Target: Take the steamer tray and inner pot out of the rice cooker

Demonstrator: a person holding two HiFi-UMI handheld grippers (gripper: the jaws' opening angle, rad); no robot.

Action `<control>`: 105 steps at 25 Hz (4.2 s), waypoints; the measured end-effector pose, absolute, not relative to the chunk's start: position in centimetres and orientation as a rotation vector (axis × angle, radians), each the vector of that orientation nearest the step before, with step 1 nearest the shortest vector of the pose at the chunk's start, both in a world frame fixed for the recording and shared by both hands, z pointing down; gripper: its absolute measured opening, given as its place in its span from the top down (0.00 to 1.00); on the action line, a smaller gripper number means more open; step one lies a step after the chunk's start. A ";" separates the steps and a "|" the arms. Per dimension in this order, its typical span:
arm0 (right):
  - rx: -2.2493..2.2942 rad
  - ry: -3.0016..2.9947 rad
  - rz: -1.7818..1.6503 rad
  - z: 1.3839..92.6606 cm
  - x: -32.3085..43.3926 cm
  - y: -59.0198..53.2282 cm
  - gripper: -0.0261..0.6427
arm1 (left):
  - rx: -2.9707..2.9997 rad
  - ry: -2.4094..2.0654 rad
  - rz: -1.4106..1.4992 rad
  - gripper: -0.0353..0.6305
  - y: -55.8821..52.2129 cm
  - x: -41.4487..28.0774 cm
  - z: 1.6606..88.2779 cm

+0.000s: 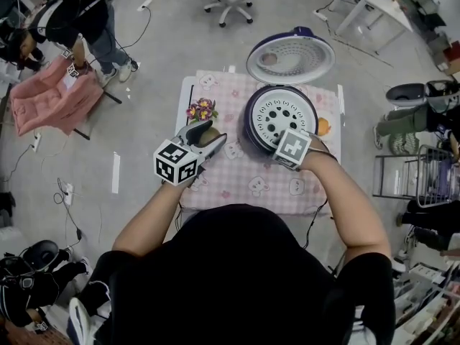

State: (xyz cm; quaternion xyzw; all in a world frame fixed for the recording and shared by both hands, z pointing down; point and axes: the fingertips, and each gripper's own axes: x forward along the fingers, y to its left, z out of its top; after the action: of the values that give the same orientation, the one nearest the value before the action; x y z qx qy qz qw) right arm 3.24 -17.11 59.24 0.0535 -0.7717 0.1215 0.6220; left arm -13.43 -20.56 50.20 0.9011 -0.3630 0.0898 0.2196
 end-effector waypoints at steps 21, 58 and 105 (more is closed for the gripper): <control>0.191 -1.794 0.185 57.1 3.7 -18.0 0.91 | 2.520 -0.971 0.266 0.56 -20.9 -12.1 50.0; 0.516 -1.773 0.243 53.5 16.7 -15.9 0.91 | 2.602 -0.794 0.345 0.56 -17.6 -4.3 50.1; 0.627 -1.660 0.599 74.8 27.3 -7.2 0.91 | 2.563 -0.704 0.518 0.57 -16.5 -2.2 55.1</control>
State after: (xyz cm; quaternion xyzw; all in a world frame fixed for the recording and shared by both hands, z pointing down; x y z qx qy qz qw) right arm 27.29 -7.18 74.79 0.2698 -0.7138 0.2575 0.5927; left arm -2.17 -16.51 55.08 0.9244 -0.2537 0.1867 0.2151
